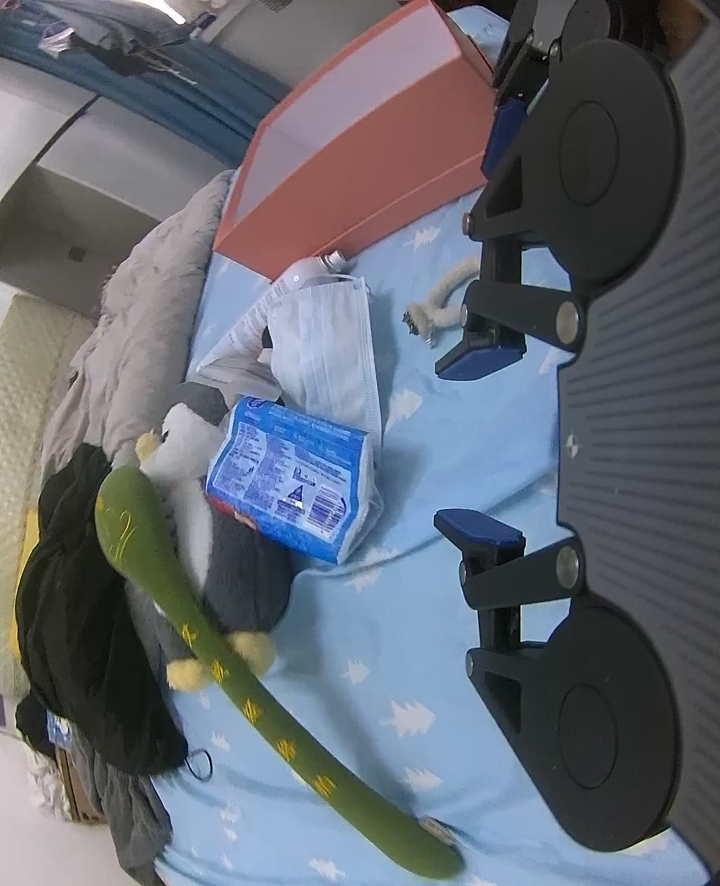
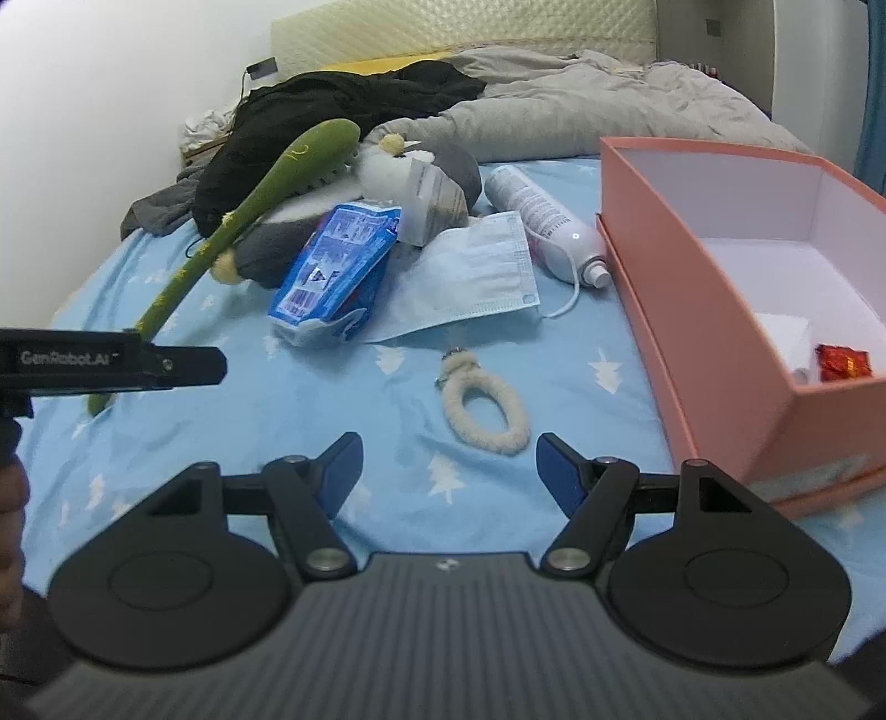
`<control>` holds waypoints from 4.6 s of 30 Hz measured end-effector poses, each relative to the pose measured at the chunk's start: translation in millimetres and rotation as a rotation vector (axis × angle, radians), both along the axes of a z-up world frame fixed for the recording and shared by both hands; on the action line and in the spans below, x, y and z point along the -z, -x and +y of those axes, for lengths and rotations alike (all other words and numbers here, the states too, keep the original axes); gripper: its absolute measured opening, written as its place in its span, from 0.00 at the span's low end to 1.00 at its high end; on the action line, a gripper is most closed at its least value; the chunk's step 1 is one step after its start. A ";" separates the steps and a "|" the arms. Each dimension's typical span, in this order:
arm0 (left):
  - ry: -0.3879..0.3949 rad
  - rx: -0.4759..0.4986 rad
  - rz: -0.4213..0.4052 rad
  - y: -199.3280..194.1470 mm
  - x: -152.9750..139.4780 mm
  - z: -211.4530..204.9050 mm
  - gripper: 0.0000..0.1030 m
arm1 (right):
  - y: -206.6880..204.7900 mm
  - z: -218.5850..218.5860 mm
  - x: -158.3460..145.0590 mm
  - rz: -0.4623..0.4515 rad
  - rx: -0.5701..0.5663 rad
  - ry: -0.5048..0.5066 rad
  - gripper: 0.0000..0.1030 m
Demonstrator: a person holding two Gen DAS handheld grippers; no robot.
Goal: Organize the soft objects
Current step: 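Move the left tool to the blue wipe pack while the right tool approaches the white fuzzy hair tie, then close the left tool on the blue wipe pack while the right tool grasps the fuzzy hair tie, then carry the blue pack in the left tool while the right tool carries the hair tie to the pink box, then open the right tool releasing the hair tie while the left tool releases the blue pack into the box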
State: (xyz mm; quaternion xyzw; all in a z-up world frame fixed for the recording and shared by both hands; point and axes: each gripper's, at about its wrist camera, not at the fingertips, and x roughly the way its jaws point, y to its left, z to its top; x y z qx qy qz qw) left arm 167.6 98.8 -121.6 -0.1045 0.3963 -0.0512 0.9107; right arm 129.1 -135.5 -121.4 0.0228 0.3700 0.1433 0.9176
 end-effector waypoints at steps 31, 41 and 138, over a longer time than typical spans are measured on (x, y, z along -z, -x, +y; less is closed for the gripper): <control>-0.184 0.101 0.038 -149.8 50.6 -31.5 0.40 | -97.7 20.1 58.1 0.085 -0.077 0.129 0.28; -0.122 0.051 0.031 -123.3 29.1 -20.3 0.08 | -93.1 26.0 44.1 0.094 -0.081 0.110 0.18; 0.003 0.480 0.141 -167.2 -82.8 -313.0 0.11 | -94.4 -236.1 -84.0 0.132 0.399 -0.020 0.23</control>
